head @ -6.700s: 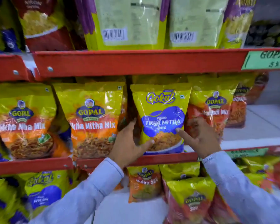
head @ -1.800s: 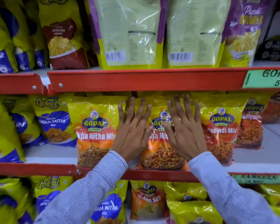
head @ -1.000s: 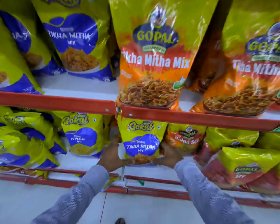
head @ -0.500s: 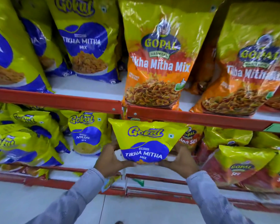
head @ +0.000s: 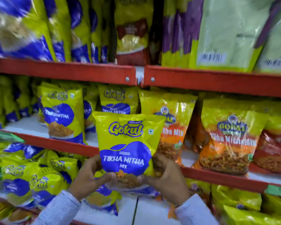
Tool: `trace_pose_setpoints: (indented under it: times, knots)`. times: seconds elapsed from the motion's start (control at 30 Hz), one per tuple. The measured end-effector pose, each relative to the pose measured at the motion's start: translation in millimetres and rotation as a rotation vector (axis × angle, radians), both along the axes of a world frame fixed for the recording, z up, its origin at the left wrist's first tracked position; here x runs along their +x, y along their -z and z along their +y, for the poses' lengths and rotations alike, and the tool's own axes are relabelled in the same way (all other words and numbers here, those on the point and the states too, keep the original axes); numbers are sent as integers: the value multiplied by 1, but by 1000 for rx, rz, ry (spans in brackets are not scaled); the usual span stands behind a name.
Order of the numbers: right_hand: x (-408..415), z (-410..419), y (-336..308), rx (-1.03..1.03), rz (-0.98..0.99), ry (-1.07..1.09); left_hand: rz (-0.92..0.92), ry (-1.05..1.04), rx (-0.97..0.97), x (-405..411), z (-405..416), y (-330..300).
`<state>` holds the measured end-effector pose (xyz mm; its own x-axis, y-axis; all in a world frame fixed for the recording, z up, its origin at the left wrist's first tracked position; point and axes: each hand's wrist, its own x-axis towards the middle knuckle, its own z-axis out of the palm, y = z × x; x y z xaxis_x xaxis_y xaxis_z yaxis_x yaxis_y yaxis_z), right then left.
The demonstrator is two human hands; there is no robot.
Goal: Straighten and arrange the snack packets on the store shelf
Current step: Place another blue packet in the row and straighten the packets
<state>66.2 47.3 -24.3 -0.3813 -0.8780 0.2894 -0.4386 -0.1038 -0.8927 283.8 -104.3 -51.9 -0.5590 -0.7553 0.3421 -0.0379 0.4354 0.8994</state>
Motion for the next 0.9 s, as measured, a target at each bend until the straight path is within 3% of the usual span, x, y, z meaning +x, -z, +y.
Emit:
trace_pose_setpoints:
  times: [0.33, 0.53, 0.7, 0.8, 0.9]
  knots:
    - [34, -136, -37, -56, 43, 82, 85, -28, -131, 12, -113, -63]
    - [31, -158, -34, 33, 118, 205, 29, 81, -67, -18, -153, -53]
    - [44, -148, -22, 0, 183, 308, 161, 66, 62, -19, -159, -44]
    - [57, -146, -48, -209, 411, 496, 207, -186, -306, -23, -156, -70]
    - [55, -161, -90, -397, 796, 589, 118, -398, -756, -41, -156, -106]
